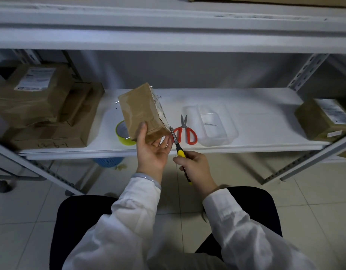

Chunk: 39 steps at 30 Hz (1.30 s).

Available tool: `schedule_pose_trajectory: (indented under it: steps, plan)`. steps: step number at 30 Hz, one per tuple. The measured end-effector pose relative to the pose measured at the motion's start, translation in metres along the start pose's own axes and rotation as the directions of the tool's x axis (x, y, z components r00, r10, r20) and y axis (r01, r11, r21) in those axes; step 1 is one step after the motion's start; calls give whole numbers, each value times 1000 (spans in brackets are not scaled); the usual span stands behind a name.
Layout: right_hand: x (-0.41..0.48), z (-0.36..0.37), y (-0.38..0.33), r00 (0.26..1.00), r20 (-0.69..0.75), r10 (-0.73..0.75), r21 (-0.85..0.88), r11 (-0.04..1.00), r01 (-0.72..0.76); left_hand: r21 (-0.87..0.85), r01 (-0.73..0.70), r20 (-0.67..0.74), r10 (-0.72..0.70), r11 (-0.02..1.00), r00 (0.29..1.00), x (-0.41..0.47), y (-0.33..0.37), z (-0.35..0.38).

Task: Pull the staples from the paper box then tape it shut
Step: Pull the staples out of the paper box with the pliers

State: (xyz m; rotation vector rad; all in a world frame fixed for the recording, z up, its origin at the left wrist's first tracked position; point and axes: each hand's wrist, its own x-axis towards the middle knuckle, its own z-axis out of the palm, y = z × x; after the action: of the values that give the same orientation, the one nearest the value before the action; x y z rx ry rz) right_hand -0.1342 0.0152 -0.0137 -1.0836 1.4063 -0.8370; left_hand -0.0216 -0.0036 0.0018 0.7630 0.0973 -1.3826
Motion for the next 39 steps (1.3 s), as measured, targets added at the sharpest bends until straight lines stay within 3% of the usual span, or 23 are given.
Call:
schedule_pose_trajectory:
  steps: [20,26,32,39]
  plan:
    - [-2,-7,-1,996,25,88,60,994,-90,36,8,-32,-7,999,999,-3,0,-3]
    - [3,-30,-11,989,-74,130,210,971,-112,14,-6,-67,7,1000,998,-5,-1,-10]
    - [16,-46,-16,983,-129,130,146,983,-111,68,74,-80,-68,995,994,-12,-22,-11]
    - [36,-68,-18,918,-362,160,72,987,-144,112,128,-86,-118,986,989,-18,-38,-16]
